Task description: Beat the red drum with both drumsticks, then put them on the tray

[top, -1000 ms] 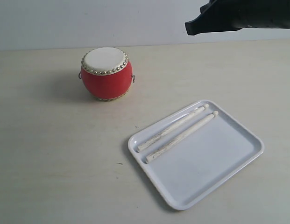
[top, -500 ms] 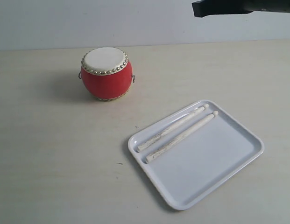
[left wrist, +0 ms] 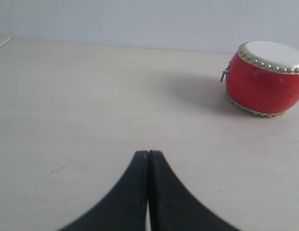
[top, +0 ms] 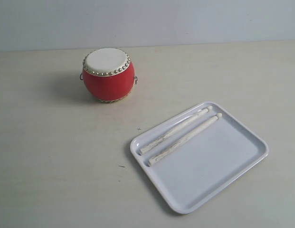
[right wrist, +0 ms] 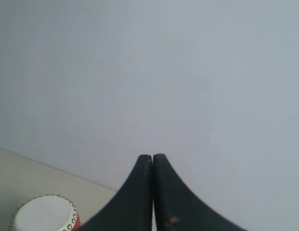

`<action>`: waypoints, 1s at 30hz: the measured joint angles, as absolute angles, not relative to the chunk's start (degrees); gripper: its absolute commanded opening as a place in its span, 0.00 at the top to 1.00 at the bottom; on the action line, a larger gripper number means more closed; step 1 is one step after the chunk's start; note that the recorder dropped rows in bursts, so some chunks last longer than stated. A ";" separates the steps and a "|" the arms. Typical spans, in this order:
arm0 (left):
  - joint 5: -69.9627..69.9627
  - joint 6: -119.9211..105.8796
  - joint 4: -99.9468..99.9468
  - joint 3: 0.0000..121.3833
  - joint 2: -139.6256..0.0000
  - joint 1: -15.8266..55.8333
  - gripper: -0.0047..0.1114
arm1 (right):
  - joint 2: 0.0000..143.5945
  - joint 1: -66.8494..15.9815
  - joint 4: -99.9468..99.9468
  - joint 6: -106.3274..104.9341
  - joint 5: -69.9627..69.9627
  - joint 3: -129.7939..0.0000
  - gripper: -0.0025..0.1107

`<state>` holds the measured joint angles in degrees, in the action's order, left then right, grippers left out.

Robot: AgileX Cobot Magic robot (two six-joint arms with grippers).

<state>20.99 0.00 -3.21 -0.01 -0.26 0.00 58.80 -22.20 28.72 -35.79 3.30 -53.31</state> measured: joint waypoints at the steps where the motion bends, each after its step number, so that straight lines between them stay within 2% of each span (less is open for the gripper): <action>1: 20.99 0.00 -3.21 -0.01 -0.26 0.00 0.95 | 56.63 -22.20 28.72 -35.78 3.29 -51.88 0.98; 9: 20.99 0.00 -3.21 -0.01 -0.26 0.00 0.95 | 30.87 -20.55 28.72 -35.05 1.42 -32.54 0.98; 14: 20.99 0.00 -3.21 -0.01 -0.26 0.00 0.95 | 19.29 -13.02 28.72 -29.70 -4.66 -20.93 0.98; 20: 20.99 0.00 -3.21 -0.01 -0.26 0.00 0.95 | 10.65 -1.75 28.96 -22.86 -6.22 -12.68 0.98; 30: 20.99 0.00 -3.21 -0.01 -0.26 0.00 0.95 | 8.41 -0.02 28.96 -21.37 -5.73 -9.30 0.98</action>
